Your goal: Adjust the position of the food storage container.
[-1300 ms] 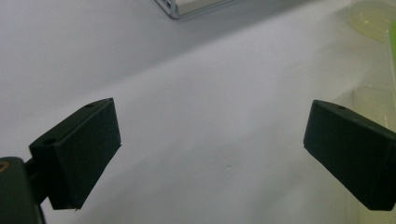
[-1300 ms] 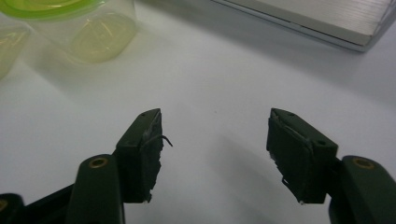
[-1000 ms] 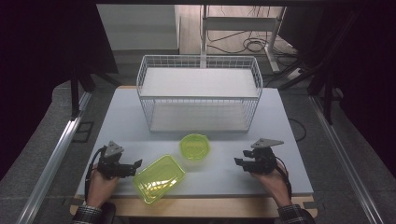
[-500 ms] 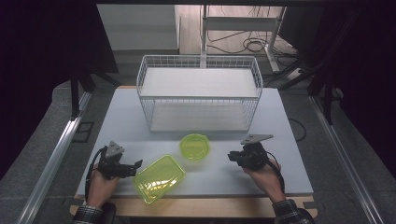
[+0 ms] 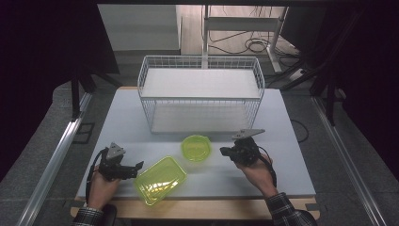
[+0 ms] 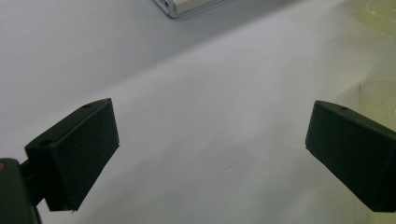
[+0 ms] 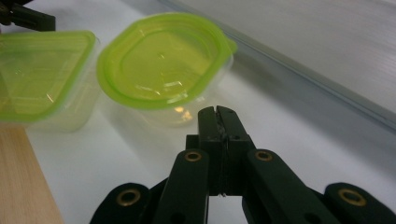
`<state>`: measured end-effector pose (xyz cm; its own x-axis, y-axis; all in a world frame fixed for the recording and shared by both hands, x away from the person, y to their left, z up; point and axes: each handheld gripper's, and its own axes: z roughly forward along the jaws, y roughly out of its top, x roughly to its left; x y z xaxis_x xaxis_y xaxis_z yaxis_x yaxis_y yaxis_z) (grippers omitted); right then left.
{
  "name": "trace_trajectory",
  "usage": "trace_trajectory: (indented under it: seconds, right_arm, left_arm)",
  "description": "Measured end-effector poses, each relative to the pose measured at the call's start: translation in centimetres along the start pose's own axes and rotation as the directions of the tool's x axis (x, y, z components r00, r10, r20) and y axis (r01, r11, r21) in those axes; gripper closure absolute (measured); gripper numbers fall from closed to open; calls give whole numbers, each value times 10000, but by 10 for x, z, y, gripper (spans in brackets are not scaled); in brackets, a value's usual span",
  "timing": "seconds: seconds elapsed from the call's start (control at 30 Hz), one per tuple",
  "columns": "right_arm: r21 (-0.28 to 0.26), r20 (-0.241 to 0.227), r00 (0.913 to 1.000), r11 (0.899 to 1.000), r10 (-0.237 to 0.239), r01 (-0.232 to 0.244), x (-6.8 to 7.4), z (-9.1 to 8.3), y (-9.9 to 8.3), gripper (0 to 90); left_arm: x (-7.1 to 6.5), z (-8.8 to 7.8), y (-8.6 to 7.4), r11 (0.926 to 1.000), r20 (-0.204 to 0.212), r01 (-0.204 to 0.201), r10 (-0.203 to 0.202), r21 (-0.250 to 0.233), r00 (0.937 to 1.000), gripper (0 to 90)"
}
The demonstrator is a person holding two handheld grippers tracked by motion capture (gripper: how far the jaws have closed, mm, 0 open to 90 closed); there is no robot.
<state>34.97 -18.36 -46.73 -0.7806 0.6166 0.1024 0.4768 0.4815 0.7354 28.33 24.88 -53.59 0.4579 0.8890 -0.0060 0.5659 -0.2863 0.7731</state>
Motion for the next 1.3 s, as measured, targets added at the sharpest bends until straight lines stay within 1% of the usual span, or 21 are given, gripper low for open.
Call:
trace_trajectory:
  seconds: [0.13, 0.3, 0.4, 0.47, 0.5, 0.53, 0.6, 0.67, 0.7, 0.73, 0.97, 1.0, 1.07, 1.1, 1.17, 1.23, 1.27, 1.3]
  right_arm:
    - [-25, -155, 9997, 9998, -186, 185, 6, 6, 8, 890]
    - [-35, -425, 9983, 9992, -407, 406, 13, 18, 17, 889]
    - [-32, -667, 9960, 9983, -587, 586, 17, 26, 23, 887]
    - [-1, -791, 9948, 9980, -636, 638, 21, 32, 27, 887]
    - [-1, -791, 9948, 9980, -636, 638, 21, 32, 27, 887]
    - [26, -859, 9936, 9973, -729, 734, 23, 37, 31, 888]
    - [39, -897, 9932, 9971, -748, 755, 24, 39, 33, 888]
    - [47, -1000, 9919, 9968, -787, 796, 28, 46, 39, 888]
    - [47, -1000, 9919, 9968, -787, 796, 28, 46, 39, 888]
    - [28, -1114, 9902, 9963, -845, 854, 31, 51, 43, 889]
    - [57, -1318, 9850, 9936, -1110, 1127, 43, 68, 56, 889]
    - [57, -1318, 9850, 9936, -1110, 1127, 43, 68, 56, 889]
    - [72, -1377, 9833, 9926, -1188, 1209, 47, 72, 59, 889]
    - [78, -1469, 9813, 9919, -1243, 1268, 51, 77, 63, 889]
    - [97, -1497, 9802, 9911, -1298, 1328, 53, 79, 64, 889]
    - [138, -1565, 9780, 9898, -1381, 1420, 58, 85, 67, 889]
    - [200, -1636, 9755, 9882, -1468, 1520, 62, 90, 70, 889]
    - [200, -1636, 9755, 9882, -1468, 1520, 62, 90, 70, 889]
  left_arm:
    - [0, 0, 0, 10000, -8, 13, -13, -20, 10000, 25]
    - [0, 0, 0, 10000, -27, 6, -6, -14, 10000, 25]
    - [0, 0, 0, 10000, -27, 3, -3, -3, 10000, 25]
    - [0, 0, 0, 10000, -30, -3, 3, 2, 10000, 25]
    - [0, 0, 0, 10000, -33, -3, 3, 2, 10000, 25]
    - [0, 0, 0, 10000, -35, -4, 4, 4, 10000, 25]
    - [0, 0, 0, 10000, -38, -22, 22, 16, 10000, 25]
    - [0, 0, 0, 10000, -42, -25, 25, 24, 10000, 25]
    - [0, 0, 0, 10000, -42, -25, 25, 24, 10000, 25]
    - [0, 0, 0, 10000, -50, -36, 36, 35, 10000, 25]
    - [0, 1, 0, 9999, -62, -115, 115, 104, 9999, 25]
    - [0, 1, 0, 9999, -62, -115, 115, 104, 9999, 25]
    - [0, 1, 0, 9999, -59, -116, 117, 106, 9999, 25]
    - [0, 1, 0, 9999, -60, -124, 125, 109, 9999, 25]
    - [0, 1, 0, 9998, -59, -141, 142, 108, 9999, 25]
    - [-1, 1, 0, 9998, -52, -157, 157, 119, 9999, 26]
    - [-1, 1, 0, 9998, -51, -169, 170, 125, 9998, 25]
    - [-1, 1, 0, 9998, -57, -177, 178, 129, 9998, 25]
